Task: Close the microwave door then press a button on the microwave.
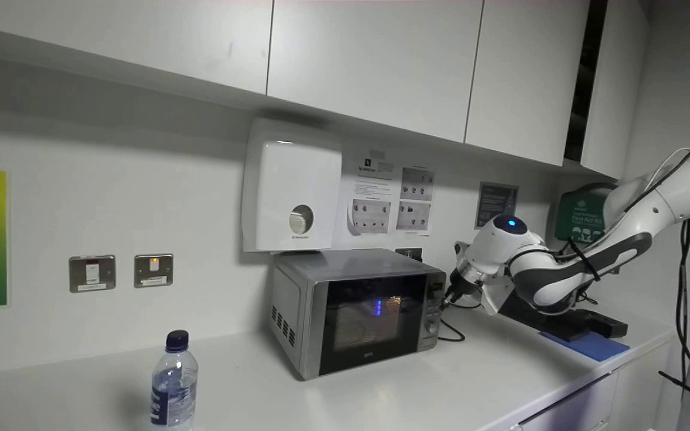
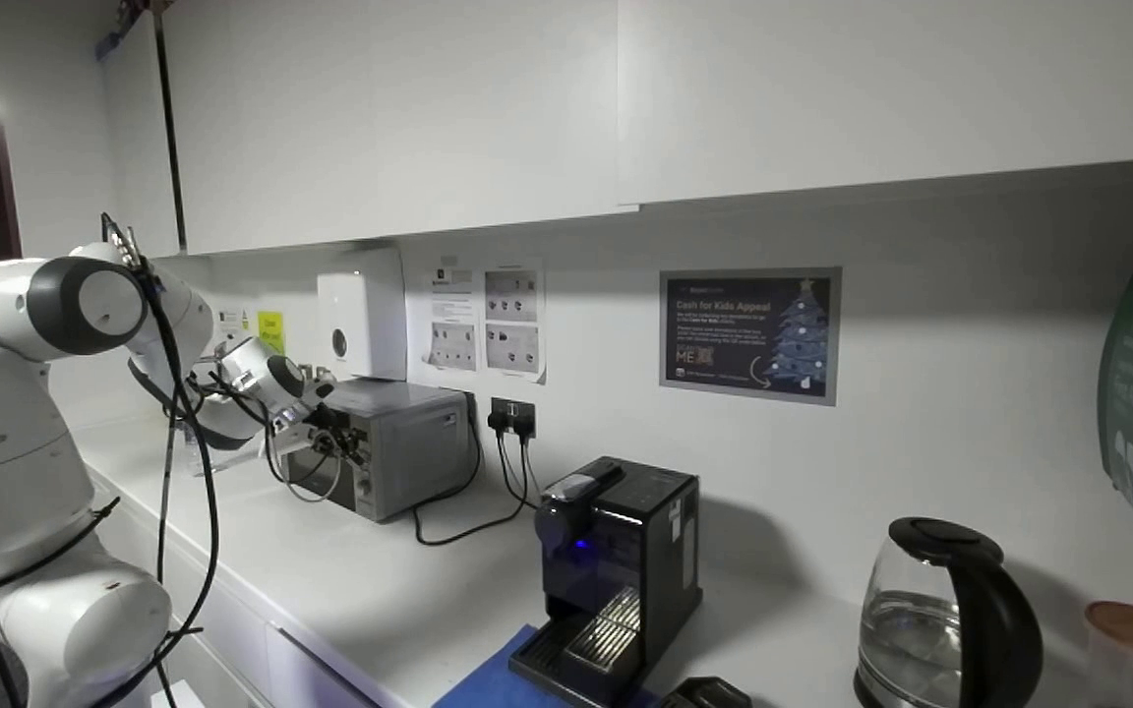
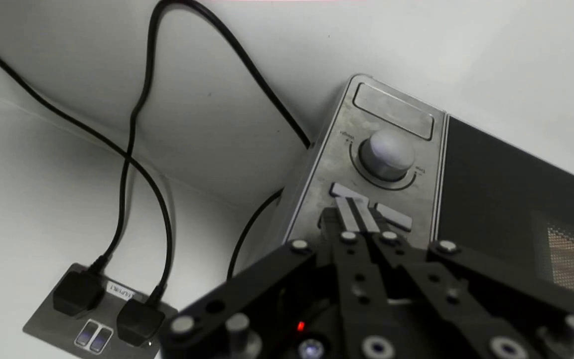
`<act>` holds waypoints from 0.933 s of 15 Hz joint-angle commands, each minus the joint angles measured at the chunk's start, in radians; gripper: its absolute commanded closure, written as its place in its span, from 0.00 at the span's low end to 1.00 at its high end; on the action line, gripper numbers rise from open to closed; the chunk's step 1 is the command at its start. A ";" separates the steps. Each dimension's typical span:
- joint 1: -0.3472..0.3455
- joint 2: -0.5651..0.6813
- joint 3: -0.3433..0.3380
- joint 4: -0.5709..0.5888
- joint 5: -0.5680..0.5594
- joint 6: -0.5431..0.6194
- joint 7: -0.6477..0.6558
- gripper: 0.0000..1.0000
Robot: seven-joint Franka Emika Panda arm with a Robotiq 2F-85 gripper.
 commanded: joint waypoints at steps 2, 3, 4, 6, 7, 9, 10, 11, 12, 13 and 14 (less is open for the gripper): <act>0.067 -0.039 -0.020 0.054 0.356 -0.189 -0.280 1.00; 0.074 -0.046 -0.019 0.069 0.421 -0.231 -0.325 1.00; 0.076 -0.054 -0.016 0.086 0.463 -0.278 -0.346 1.00; 0.082 -0.068 -0.014 0.116 0.528 -0.359 -0.377 1.00; 0.083 -0.076 -0.013 0.132 0.550 -0.392 -0.388 1.00; 0.081 -0.088 -0.011 0.160 0.575 -0.457 -0.385 1.00; 0.080 -0.095 -0.011 0.172 0.584 -0.485 -0.381 1.00; 0.079 -0.098 -0.009 0.184 0.590 -0.509 -0.377 1.00; 0.079 -0.102 -0.009 0.195 0.598 -0.531 -0.376 1.00; 0.079 -0.106 -0.008 0.207 0.607 -0.556 -0.372 1.00; 0.078 -0.110 -0.006 0.216 0.610 -0.579 -0.367 1.00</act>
